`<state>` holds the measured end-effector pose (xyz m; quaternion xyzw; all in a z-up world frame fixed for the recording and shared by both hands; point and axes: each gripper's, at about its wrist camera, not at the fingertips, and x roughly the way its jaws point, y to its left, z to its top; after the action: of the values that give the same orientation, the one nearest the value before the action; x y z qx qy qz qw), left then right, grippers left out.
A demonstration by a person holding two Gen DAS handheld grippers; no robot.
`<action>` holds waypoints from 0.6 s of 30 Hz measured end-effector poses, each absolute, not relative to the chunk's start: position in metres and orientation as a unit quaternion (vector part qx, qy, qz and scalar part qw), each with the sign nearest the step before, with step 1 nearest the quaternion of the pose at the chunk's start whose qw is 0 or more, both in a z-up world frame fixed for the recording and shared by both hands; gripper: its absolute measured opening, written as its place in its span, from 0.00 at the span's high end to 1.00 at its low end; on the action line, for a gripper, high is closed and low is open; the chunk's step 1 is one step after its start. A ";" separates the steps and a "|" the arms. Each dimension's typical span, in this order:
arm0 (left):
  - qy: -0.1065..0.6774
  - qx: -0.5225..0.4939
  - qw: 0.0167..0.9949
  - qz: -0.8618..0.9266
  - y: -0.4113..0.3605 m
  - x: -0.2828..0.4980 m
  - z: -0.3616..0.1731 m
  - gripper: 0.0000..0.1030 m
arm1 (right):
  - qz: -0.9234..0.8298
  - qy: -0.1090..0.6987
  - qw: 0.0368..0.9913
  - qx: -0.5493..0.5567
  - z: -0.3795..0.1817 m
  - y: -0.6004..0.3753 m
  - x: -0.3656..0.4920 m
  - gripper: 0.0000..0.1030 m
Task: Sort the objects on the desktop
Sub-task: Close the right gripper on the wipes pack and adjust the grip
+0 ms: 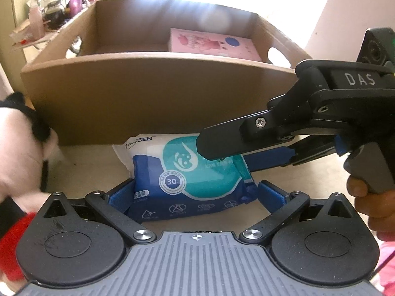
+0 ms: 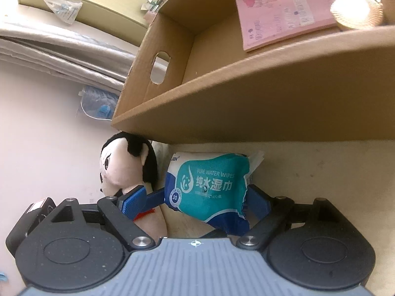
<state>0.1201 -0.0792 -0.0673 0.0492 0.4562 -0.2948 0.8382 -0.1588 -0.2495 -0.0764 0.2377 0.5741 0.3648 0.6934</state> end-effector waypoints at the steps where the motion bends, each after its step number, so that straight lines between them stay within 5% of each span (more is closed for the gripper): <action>1: 0.458 0.045 0.836 -0.299 -0.080 0.117 -0.067 0.00 | 0.364 0.574 0.694 0.237 -0.076 -0.253 -0.161 0.13; 18: 0.476 0.040 0.798 -0.367 -0.098 0.050 -0.062 0.00 | 0.340 0.584 0.704 0.219 -0.073 -0.304 -0.209 0.12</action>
<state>0.0505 -0.0980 -0.0622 0.0400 0.4757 -0.3670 0.7984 -0.2089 -0.3043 -0.0731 0.2192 0.5837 0.3404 0.7038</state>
